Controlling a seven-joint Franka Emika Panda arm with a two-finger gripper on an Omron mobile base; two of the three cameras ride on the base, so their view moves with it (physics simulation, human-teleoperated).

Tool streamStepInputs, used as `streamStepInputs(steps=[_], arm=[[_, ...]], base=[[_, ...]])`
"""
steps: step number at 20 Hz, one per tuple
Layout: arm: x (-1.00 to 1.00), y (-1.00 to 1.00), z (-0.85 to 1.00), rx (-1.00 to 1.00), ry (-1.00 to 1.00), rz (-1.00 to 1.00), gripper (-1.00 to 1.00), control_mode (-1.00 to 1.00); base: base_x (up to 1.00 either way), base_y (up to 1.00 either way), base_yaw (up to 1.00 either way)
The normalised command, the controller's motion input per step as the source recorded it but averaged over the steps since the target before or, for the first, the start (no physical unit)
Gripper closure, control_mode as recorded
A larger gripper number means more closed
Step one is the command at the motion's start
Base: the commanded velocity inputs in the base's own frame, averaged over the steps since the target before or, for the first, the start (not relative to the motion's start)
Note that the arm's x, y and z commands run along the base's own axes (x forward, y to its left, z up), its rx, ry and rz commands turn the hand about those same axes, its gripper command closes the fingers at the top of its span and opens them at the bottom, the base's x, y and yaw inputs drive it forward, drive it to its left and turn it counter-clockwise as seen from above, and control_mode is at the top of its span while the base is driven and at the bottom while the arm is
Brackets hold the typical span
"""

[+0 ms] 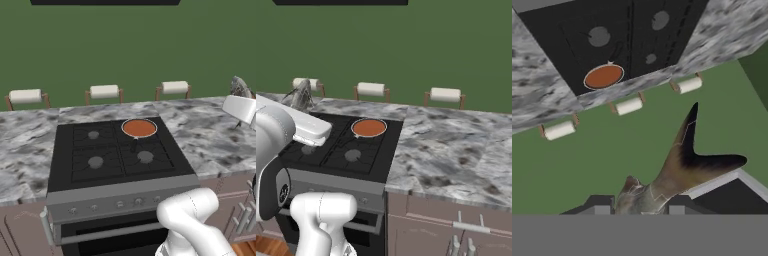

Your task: Retrieve the fish from the fridge and place it on the saucepan with marinade on the stove.

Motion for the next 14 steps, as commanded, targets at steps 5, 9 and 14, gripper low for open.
streamStepInputs(steps=[5, 9, 14], arm=[[0.0, 0.0, 0.0, 0.0, 0.0, 0.0, 1.0, 1.0], [0.0, 0.0, 0.0, 0.0, 0.0, 0.0, 1.0, 1.0], [0.0, 0.0, 0.0, 0.0, 0.0, 0.0, 1.0, 1.0]], base=[[0.08, 0.48, -0.15], [0.12, 0.52, -0.19], [0.31, 0.29, -0.19]])
